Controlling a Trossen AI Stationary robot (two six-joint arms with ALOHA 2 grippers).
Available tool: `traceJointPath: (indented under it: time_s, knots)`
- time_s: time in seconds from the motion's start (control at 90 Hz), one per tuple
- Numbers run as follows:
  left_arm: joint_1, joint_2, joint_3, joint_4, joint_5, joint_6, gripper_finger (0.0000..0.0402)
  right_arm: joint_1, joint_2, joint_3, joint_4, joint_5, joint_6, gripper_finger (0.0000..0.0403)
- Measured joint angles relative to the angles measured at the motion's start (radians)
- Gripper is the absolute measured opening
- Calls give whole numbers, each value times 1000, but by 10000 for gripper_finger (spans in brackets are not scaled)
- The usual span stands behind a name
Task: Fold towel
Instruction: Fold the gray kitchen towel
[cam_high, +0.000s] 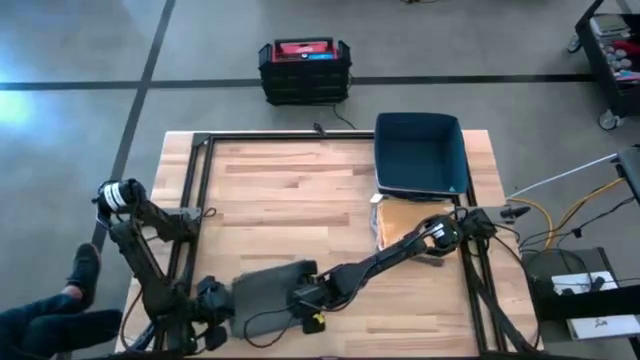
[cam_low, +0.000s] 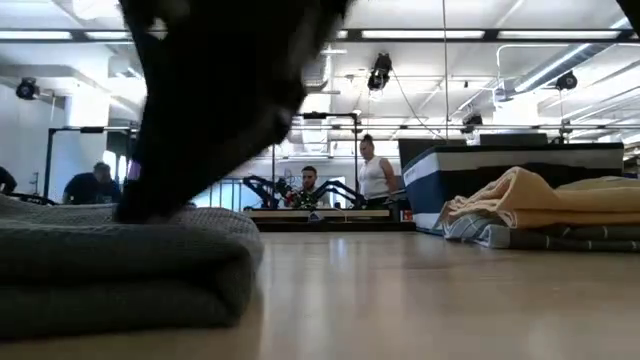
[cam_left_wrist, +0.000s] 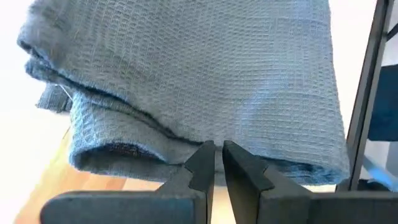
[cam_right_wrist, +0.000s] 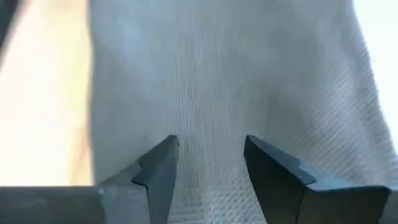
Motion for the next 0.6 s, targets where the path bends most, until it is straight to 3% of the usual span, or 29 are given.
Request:
traceJointPath:
  time_s: [0.122, 0.2, 0.444, 0.6]
  knots:
    - [11, -2, 19, 34, -195, 81, 20, -8, 1, 9, 108, -1, -42, 164]
    - [25, -2, 7, 64, -244, 118, 20, -14, 16, 1, 182, -2, -60, 162]
    - [36, 75, -16, 228, -119, 152, 20, -11, 49, -71, 195, -181, -65, 170]
    - [24, 151, -16, 267, -1, 134, 20, -6, 43, -107, 146, -192, -62, 177]
